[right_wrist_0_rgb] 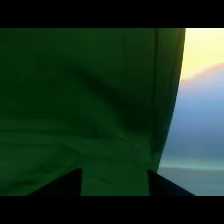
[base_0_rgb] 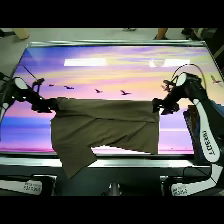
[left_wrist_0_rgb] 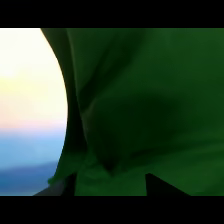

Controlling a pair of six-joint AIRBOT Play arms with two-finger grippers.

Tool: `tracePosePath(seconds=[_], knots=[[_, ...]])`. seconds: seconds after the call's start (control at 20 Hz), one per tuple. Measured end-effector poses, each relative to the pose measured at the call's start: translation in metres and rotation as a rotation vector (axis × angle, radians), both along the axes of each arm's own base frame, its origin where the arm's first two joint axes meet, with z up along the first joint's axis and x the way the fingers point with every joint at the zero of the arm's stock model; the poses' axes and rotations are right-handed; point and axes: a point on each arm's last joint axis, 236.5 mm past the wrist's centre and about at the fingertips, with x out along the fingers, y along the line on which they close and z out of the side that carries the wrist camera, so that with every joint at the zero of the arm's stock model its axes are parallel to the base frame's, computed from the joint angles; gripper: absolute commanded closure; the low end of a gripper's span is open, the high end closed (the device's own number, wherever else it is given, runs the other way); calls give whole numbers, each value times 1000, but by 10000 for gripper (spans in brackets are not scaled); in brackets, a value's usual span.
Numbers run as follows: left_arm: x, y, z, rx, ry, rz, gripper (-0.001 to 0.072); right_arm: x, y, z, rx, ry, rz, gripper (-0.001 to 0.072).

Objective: Fold the shirts.

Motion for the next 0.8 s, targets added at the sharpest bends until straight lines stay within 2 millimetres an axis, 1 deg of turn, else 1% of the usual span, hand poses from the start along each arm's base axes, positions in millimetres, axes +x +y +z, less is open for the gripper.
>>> tracePosePath(seconds=[0.05, 0.1, 0.15, 0.2, 0.25, 0.35, 0.4, 0.45, 0.55, 0.6, 0.7, 0.8], knots=[[-5, 6, 9, -4, -2, 10, 191, -7, -10, 10, 4, 12, -10, 268], [-14, 12, 18, -5, 1, 23, 237, -18, -21, 19, 6, 31, -31, 268], [-27, 17, 23, -8, 13, 33, 242, -31, -30, 25, 11, 52, -51, 268], [-43, 20, 23, -11, 27, 41, 240, -45, -35, 27, 17, 70, -68, 268], [-67, 20, 18, -19, 62, 46, 239, -62, -38, 27, 23, 87, -84, 268], [-117, 11, 3, -50, 125, 54, 238, -91, -37, 19, 39, 107, -101, 268], [-141, 4, -6, -68, 152, 56, 238, -103, -34, 14, 53, 109, -107, 268], [-159, -3, -12, -87, 165, 61, 238, -111, -30, 10, 67, 115, -111, 269], [-187, -17, -24, -122, 174, 75, 238, -123, -26, 3, 88, 118, -114, 269], [-197, -23, -30, -137, 179, 82, 238, -126, -24, 1, 95, 117, -115, 268], [-214, -33, -42, -162, 201, 93, 238, -130, -22, -1, 105, 112, -116, 264], [-225, -42, -52, -179, 218, 99, 238, -132, -21, -3, 108, 112, -117, 213]])
